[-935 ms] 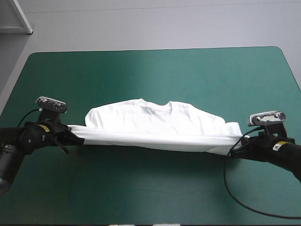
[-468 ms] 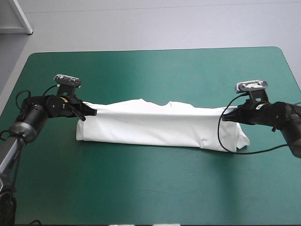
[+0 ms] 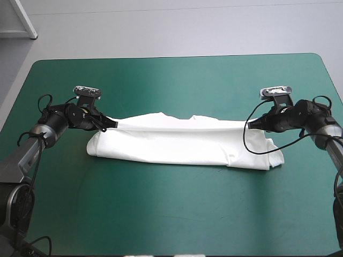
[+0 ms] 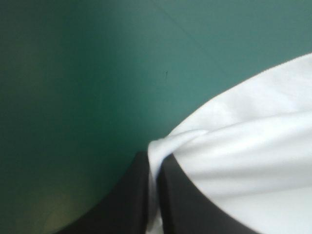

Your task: Fold the cloth

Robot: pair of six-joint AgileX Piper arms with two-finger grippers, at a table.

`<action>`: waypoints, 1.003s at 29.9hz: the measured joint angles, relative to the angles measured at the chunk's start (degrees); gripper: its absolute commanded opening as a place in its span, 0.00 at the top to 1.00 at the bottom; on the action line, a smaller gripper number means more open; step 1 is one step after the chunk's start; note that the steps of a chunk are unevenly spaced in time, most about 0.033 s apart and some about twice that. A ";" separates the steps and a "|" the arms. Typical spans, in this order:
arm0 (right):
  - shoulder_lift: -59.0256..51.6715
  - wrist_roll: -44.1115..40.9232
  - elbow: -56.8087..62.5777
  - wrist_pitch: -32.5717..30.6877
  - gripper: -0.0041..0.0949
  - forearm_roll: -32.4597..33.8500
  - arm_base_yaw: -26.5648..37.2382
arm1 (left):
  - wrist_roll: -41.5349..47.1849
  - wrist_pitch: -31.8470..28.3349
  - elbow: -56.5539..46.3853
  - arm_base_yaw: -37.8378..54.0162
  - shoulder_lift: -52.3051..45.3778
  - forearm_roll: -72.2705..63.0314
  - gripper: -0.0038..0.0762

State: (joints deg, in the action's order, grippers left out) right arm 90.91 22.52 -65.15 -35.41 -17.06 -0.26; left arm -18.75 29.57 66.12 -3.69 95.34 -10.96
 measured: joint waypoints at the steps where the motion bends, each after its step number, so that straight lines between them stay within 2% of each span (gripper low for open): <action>1: 0.17 0.00 -0.25 0.25 0.60 0.19 0.00 | -0.65 -0.25 0.00 0.00 0.09 -0.51 0.67; 4: 0.42 0.04 -1.30 1.70 0.55 1.35 0.00 | -2.63 -1.96 0.18 0.00 0.16 -1.17 0.46; 6: 0.49 -0.20 -2.71 2.49 0.55 2.56 0.00 | -3.03 -2.60 1.06 0.00 0.16 -1.22 0.36; 9: 0.49 -0.53 -5.87 2.57 0.55 3.88 0.00 | -3.24 -2.87 3.56 0.00 0.16 -1.22 0.35; 14: 0.49 -4.12 -11.34 0.50 0.55 8.15 0.00 | -3.29 -1.50 9.24 0.06 0.16 -1.36 0.38; 16: 0.49 -4.91 -13.22 -1.76 0.58 9.32 0.00 | -3.29 0.77 11.51 0.06 0.16 -2.00 0.42; 17: 0.49 -4.98 -14.04 -3.07 0.62 9.51 0.00 | -3.36 2.11 12.28 0.06 0.16 -2.78 0.45; 19: 0.07 -5.18 -14.80 -5.65 0.79 9.77 0.00 | -4.39 5.10 13.60 -0.01 0.16 -5.50 0.58; 21: -1.10 -5.23 -14.82 -7.87 0.98 9.90 0.00 | -7.32 8.05 14.02 -0.64 0.16 -9.24 0.78; 23: -2.76 -5.28 -14.82 -9.64 0.97 9.90 0.00 | -10.81 10.73 14.02 -1.84 0.16 -12.58 0.92; 27: -7.74 -5.34 -14.82 -12.94 0.97 9.51 0.00 | -18.65 15.56 13.97 -6.75 0.16 -21.45 0.93; 30: -12.29 -5.84 -14.44 -14.79 0.97 9.27 0.00 | -20.77 16.57 13.44 -11.53 0.16 -26.51 0.93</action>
State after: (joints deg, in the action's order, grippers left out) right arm 78.63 16.68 -79.59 -50.20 -7.79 -0.26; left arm -39.52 46.14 79.56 -15.23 95.50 -37.48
